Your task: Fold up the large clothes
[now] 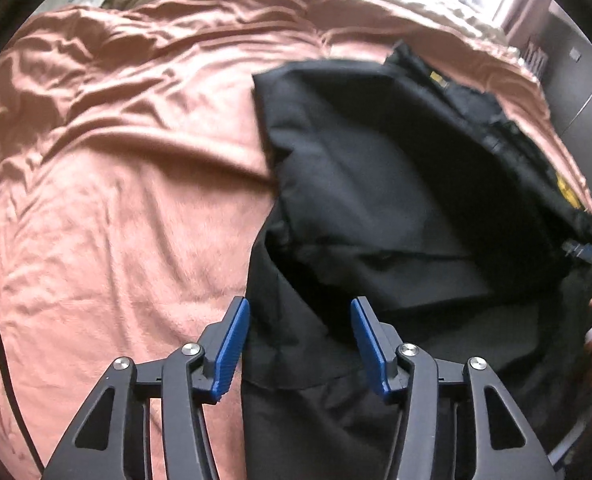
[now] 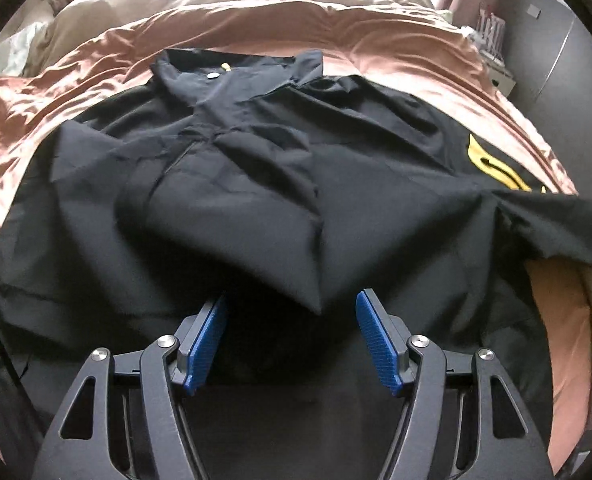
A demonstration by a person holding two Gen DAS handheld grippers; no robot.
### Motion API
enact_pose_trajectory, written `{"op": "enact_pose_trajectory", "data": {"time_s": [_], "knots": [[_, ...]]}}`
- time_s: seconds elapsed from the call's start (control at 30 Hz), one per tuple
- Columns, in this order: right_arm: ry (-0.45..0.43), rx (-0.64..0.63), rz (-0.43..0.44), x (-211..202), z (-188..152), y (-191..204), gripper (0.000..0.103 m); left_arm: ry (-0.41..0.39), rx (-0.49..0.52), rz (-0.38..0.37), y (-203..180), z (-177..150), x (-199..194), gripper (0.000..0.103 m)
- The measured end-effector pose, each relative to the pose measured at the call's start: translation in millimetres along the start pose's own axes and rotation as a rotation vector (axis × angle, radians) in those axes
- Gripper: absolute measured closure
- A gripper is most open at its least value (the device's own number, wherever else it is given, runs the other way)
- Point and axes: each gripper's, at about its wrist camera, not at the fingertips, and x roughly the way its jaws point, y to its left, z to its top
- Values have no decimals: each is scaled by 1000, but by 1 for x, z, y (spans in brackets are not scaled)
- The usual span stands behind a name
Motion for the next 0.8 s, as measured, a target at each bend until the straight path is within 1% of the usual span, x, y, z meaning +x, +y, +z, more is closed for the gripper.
{"op": "enact_pose_trajectory", "data": {"time_s": [0.03, 0.07, 0.13, 0.2, 0.3, 0.33, 0.43, 0.57, 0.63, 0.67, 0.7, 0.73, 0.77, 0.8], "knots": [[-4, 0, -3, 3, 2, 2, 39, 10, 17, 27, -1, -2, 8, 54], [-5, 1, -2, 7, 4, 4, 39, 15, 26, 50, 0, -2, 13, 57], [-16, -16, 20, 14, 11, 8, 39, -4, 10, 42, 5, -3, 16, 57], [-38, -5, 61, 19, 16, 2, 39, -20, -16, 46, 12, -2, 14, 60], [-65, 133, 127, 25, 21, -35, 39, -30, -59, 35, 24, -1, 14, 63], [-68, 217, 156, 28, 20, -54, 39, -33, -71, 29, 27, -1, 14, 64], [-80, 389, 196, 35, 12, -99, 39, -40, -115, 13, 34, 0, 14, 65], [-78, 570, 287, 47, -2, -143, 39, -43, -138, 26, 35, 3, 14, 67], [-81, 625, 327, 53, -9, -158, 39, -41, -143, 29, 35, 4, 15, 67], [-82, 655, 360, 58, -14, -165, 43, -40, -141, 31, 35, 5, 14, 67], [-82, 675, 391, 63, -14, -170, 53, -39, -138, 33, 34, 5, 15, 67], [-76, 691, 440, 70, -16, -175, 77, -38, -137, 32, 35, 6, 15, 67], [-56, 704, 478, 79, -19, -177, 89, -38, -138, 30, 35, 5, 14, 67], [-54, 714, 491, 82, -21, -180, 93, -38, -142, 26, 37, 5, 15, 67]]}}
